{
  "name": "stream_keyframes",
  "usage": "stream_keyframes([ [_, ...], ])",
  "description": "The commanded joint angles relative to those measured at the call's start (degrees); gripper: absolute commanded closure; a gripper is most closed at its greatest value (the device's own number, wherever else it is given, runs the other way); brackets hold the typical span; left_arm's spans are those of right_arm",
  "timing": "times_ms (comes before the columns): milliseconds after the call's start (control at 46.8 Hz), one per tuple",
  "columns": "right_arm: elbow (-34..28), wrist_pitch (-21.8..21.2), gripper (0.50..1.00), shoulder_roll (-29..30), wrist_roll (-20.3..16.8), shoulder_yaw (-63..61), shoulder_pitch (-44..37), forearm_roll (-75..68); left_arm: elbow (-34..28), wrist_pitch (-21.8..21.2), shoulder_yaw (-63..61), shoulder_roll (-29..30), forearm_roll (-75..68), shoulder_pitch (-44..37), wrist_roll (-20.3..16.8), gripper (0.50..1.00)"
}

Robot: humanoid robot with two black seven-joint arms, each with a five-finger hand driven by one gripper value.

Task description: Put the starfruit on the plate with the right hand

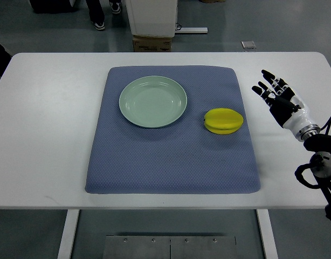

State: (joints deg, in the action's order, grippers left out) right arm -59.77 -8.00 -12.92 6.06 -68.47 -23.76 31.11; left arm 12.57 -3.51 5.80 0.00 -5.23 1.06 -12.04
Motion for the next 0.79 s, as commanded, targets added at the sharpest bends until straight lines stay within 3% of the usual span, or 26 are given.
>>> stream_keyframes([
  [0,0.01,0.00,0.500,0.00,0.00,0.00,-0.14,0.00,-0.01,-0.09,0.00,0.00,-0.04,0.00,0.00,0.500],
  [769,-0.08,-0.09,0.500,-0.35,0.09,0.26,-0.84,-0.26,-0.09,-0.35,0.09,0.00,0.04,-0.62,0.00,0.500],
])
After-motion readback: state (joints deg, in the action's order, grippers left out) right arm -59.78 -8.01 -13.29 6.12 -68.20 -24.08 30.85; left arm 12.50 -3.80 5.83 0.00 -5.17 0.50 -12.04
